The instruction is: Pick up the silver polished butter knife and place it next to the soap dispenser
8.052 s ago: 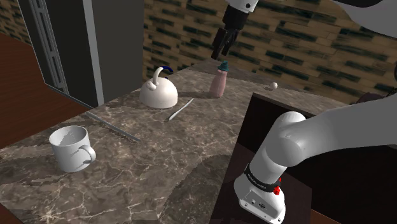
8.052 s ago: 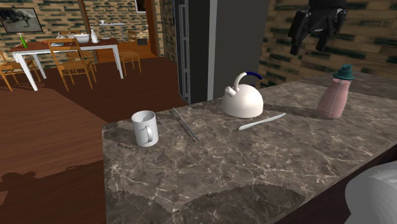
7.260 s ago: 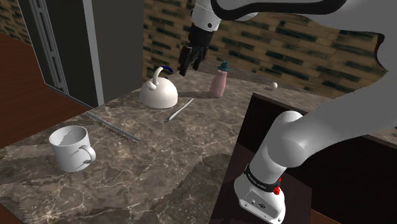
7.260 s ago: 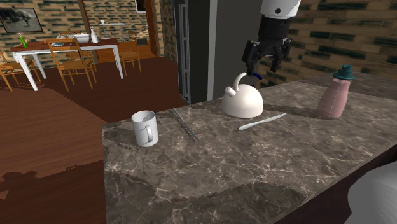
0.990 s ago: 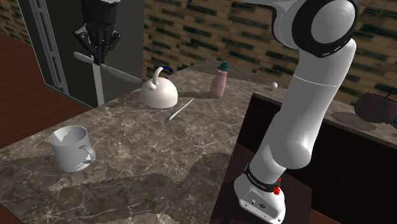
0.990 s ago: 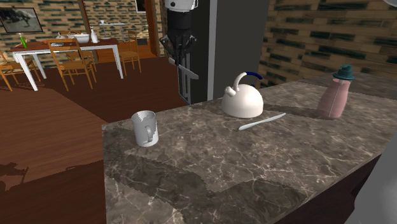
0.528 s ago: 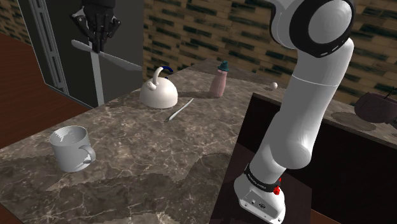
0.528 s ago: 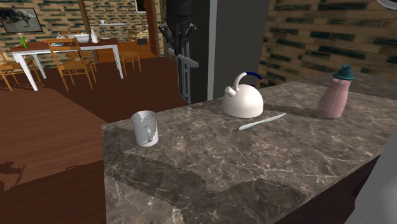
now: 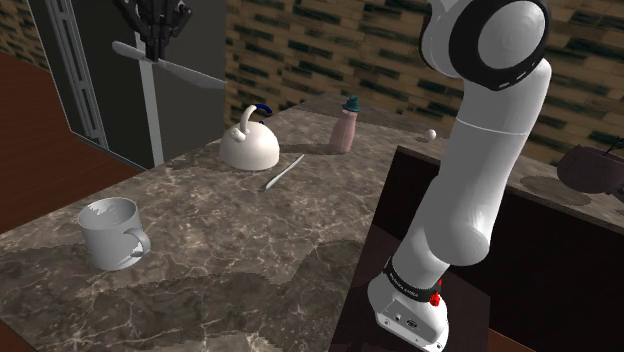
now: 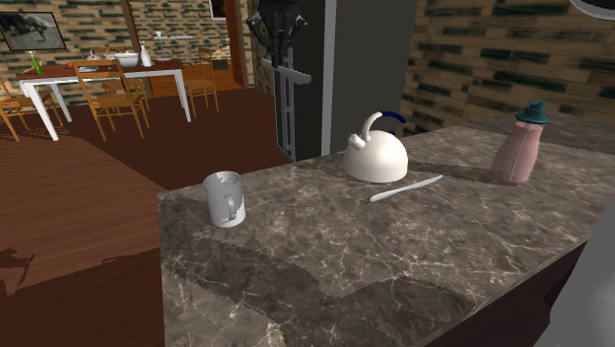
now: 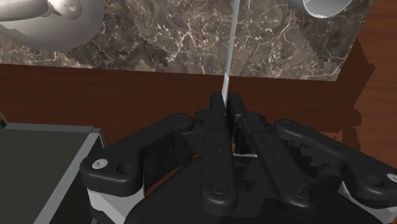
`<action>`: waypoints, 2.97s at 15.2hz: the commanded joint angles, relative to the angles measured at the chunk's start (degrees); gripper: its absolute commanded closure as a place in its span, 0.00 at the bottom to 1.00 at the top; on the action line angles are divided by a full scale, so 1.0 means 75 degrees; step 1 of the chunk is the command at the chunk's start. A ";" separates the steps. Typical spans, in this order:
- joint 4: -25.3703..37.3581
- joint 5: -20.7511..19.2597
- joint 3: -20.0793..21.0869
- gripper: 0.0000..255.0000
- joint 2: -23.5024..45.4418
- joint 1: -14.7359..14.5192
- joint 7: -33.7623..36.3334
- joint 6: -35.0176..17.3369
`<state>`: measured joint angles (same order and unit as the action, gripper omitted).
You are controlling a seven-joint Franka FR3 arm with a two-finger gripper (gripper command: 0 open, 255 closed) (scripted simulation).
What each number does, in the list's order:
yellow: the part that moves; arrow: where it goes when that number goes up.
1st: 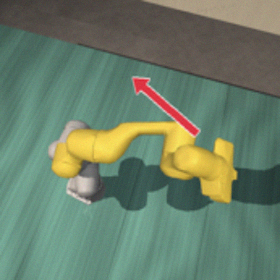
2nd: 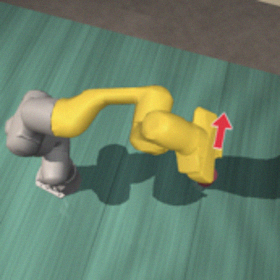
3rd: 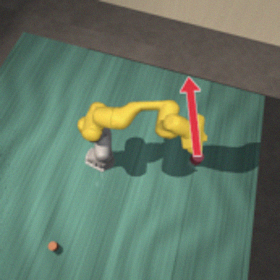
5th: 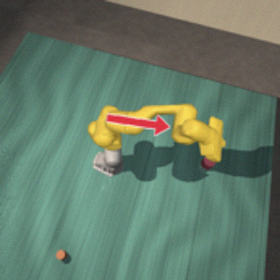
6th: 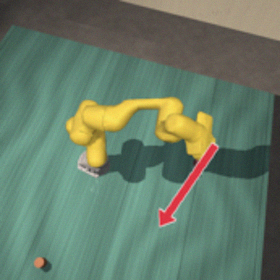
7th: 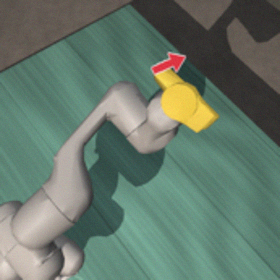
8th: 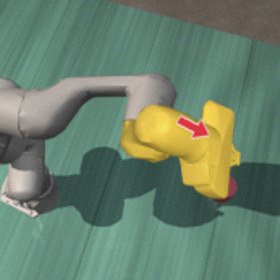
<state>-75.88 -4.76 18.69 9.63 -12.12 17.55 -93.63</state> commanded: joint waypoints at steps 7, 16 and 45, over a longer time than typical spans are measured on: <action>-0.2290 0.0770 -0.0604 1.00 -0.1917 0.0805 -0.1340 -0.0477; -0.3987 0.1113 -0.1626 1.00 -0.3522 0.1377 -0.2980 -0.0542; -0.5969 0.0445 -0.4523 1.00 -0.5029 0.2617 -0.6873 -0.0859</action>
<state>-119.68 -1.35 -15.06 -28.02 7.43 -33.79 -99.16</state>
